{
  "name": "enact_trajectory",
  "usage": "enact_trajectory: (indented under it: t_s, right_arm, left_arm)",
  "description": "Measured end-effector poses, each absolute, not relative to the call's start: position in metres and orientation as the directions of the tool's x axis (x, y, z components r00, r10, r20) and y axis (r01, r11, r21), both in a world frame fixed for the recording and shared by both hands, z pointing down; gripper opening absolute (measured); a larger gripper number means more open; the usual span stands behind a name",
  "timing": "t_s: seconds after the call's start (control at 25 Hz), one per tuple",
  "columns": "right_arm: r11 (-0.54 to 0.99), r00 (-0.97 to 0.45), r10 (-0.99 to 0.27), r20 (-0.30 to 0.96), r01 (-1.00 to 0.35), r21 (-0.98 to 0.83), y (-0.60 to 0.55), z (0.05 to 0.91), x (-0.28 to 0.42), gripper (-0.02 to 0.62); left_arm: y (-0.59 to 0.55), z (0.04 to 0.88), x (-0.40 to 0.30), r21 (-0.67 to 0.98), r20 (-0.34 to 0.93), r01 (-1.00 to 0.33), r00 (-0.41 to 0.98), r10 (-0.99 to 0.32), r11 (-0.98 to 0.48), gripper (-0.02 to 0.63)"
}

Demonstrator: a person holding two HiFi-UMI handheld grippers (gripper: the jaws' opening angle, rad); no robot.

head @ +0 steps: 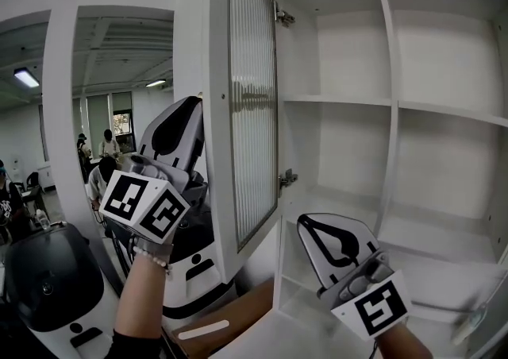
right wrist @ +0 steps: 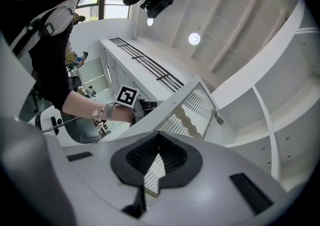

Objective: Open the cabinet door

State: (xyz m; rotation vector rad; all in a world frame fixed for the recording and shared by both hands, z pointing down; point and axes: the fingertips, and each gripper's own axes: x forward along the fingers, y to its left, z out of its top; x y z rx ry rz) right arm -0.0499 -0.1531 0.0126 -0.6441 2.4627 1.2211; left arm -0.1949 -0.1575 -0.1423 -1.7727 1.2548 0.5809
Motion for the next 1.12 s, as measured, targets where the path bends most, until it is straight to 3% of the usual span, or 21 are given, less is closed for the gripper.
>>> enact_trajectory:
  t_s: [0.24, 0.72, 1.12]
  right_arm:
    - [0.544, -0.853, -0.251, -0.457, -0.515, 0.662, -0.159, 0.018, -0.063, -0.002]
    - [0.555, -0.858, -0.253, -0.448, -0.508, 0.659, -0.171, 0.025, -0.090, -0.002]
    - [0.580, -0.858, -0.271, -0.437, -0.508, 0.637, -0.177, 0.033, -0.095, -0.002]
  left_arm:
    - [-0.168, -0.141, -0.230, -0.349, -0.770, -0.936, 0.313, -0.556, -0.043, -0.009]
    - [-0.186, -0.128, -0.279, -0.349, -0.747, -0.937, 0.273, -0.606, 0.009, -0.009]
    - [-0.180, -0.106, -0.278, -0.388, -0.717, -0.920, 0.258, -0.647, 0.063, -0.009]
